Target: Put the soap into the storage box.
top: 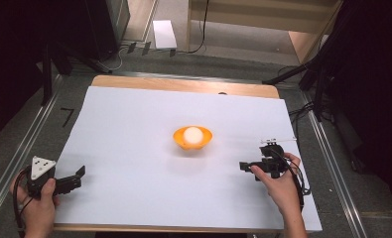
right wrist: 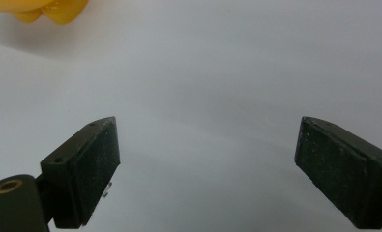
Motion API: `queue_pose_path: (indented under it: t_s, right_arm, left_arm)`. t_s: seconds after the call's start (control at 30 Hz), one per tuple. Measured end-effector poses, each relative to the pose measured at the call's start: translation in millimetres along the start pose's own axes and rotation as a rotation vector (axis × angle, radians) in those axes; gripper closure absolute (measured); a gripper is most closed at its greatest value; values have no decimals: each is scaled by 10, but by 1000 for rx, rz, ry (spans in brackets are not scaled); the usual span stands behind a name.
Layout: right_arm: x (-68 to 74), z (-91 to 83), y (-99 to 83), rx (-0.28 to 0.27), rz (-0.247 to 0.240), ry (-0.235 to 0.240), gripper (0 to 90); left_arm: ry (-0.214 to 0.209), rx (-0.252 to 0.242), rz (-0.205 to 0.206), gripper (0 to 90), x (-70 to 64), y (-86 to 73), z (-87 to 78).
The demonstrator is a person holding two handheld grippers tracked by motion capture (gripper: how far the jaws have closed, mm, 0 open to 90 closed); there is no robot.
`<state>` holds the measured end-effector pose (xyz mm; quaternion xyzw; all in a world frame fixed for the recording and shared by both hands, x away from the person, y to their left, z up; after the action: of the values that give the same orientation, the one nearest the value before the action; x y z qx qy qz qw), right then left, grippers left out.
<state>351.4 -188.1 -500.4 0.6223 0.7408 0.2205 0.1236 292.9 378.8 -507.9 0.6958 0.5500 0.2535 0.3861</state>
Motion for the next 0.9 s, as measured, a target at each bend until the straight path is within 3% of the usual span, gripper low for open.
queue_pose_path:
  t_s: [0.7, 0.9]
  right_arm:
    - [-502, -60, -416, -30, 66, -50, 98]
    - [-656, -119, -539, -73, 94, -50, 100]
  left_arm:
    - [2, -3, 1, 3, -3, 1, 3]
    - [2, -2, 0, 3, -1, 0, 1]
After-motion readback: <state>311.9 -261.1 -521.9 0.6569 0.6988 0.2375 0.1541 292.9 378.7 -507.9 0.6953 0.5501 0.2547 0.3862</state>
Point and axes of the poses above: each handheld gripper's, and its own axes: z roughly forward along the jaws, y roughly out of its top, x roughly to its left, the point moved 8 cm from there along z, roughly forward along the jaws, and after that the axes turned 11 degrees about -y, right-handed, at the moved point
